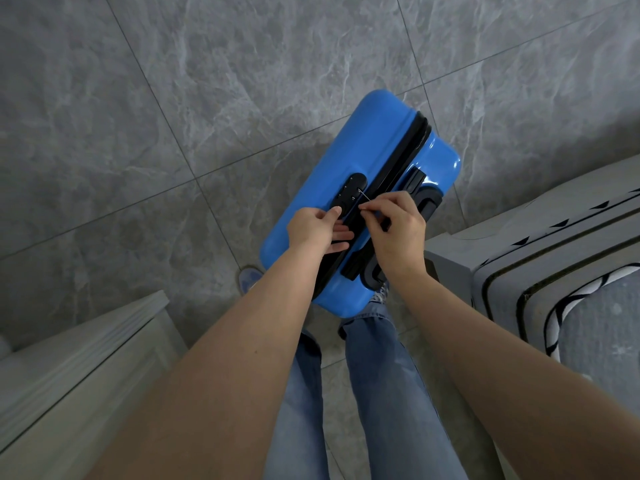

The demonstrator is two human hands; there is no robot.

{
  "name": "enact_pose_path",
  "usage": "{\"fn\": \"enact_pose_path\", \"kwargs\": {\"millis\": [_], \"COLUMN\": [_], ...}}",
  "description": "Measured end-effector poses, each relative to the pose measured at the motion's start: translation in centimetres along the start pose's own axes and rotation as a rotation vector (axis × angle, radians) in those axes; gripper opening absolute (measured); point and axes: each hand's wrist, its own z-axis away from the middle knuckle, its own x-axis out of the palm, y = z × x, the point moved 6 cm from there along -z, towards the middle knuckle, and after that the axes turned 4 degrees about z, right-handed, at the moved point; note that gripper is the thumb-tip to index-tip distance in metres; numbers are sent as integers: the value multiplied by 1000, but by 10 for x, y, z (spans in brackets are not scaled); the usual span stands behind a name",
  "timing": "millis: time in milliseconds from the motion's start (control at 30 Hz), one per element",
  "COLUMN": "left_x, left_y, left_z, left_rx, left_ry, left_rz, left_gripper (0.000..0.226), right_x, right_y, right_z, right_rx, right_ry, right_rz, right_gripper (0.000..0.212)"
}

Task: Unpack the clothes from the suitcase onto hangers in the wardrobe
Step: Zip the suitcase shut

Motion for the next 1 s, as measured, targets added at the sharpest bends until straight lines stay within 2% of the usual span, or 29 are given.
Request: {"fn": "enact_pose_path", "kwargs": {"millis": [167, 300, 533, 1000], "left_x": [-1, -1, 0, -3], "left_y": [2, 1, 1, 0], "left_z": [-1, -1, 0, -4], "left_rx": [12, 14, 4, 6], "left_ry": [14, 8, 7, 47], "left_rz": [-1, 13, 12, -19], "left_gripper": [24, 25, 26, 25], "right_x": [3, 3, 0, 14], "right_y": [-8, -6, -13, -16], "right_z": [1, -7, -12, -22], "right_rx": [-25, 70, -9, -57], "right_ry": [3, 3, -2, -163], "right_rz": [20, 30, 88, 220], "right_gripper": [13, 8, 11, 17]}}
